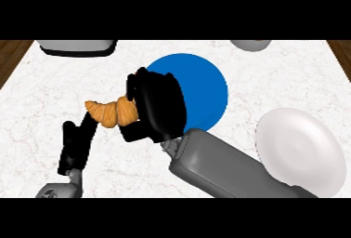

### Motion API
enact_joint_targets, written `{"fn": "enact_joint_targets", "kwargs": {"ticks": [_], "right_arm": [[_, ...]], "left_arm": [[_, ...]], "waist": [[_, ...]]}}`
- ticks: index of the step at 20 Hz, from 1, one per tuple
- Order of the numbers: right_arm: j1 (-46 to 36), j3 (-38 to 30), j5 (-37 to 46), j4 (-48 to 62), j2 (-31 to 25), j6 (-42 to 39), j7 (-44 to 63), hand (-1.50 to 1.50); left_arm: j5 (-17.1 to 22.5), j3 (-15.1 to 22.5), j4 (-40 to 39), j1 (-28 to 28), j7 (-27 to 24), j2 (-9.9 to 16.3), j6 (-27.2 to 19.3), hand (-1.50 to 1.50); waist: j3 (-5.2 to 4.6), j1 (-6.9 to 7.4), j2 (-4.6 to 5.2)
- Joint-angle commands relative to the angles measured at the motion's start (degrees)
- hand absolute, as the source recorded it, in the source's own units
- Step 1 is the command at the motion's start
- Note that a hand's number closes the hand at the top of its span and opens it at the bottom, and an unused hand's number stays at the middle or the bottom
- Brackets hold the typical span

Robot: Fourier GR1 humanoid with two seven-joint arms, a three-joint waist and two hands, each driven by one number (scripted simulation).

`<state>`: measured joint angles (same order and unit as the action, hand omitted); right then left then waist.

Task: Pick the croissant from the plate and place it in the plate

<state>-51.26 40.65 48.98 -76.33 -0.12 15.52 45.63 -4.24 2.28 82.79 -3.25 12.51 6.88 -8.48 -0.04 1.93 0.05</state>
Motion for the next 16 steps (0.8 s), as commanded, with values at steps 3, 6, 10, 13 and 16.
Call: {"fn": "enact_joint_targets", "kwargs": {"ticks": [3,6,10,13,16], "right_arm": [[-7.9,-2.9,-4.6,12.2,0.1,5.4,1.0,1.50],[-7.8,-6.5,-4.9,16.6,0.1,4.8,-3.0,1.50],[-6.7,-8.8,-6.6,25.5,0.1,7.3,-11.6,1.50],[-11.5,-12.7,-8.2,31.4,0.1,4.4,-14.0,1.50],[-8.8,-13.6,-9.6,34.4,0.1,1.1,-17.2,1.50]], "left_arm": [[0.1,0.4,3.5,2.1,2.6,0.3,0.7,0.00],[0.6,-1.3,0.0,0.5,-1.2,0.4,1.1,0.00],[-1.1,-0.9,-2.2,-0.2,-3.2,-1.2,-1.0,0.00],[-0.9,-0.5,3.1,1.8,0.0,-0.5,-0.4,0.00],[0.1,-1.6,-0.4,0.2,-0.8,0.0,0.9,0.00]], "waist": [[0.02,-0.29,0.09],[0.01,-0.83,0.15],[0.01,-0.83,0.36],[0.03,-0.45,0.25],[0.02,-0.92,0.30]]}}
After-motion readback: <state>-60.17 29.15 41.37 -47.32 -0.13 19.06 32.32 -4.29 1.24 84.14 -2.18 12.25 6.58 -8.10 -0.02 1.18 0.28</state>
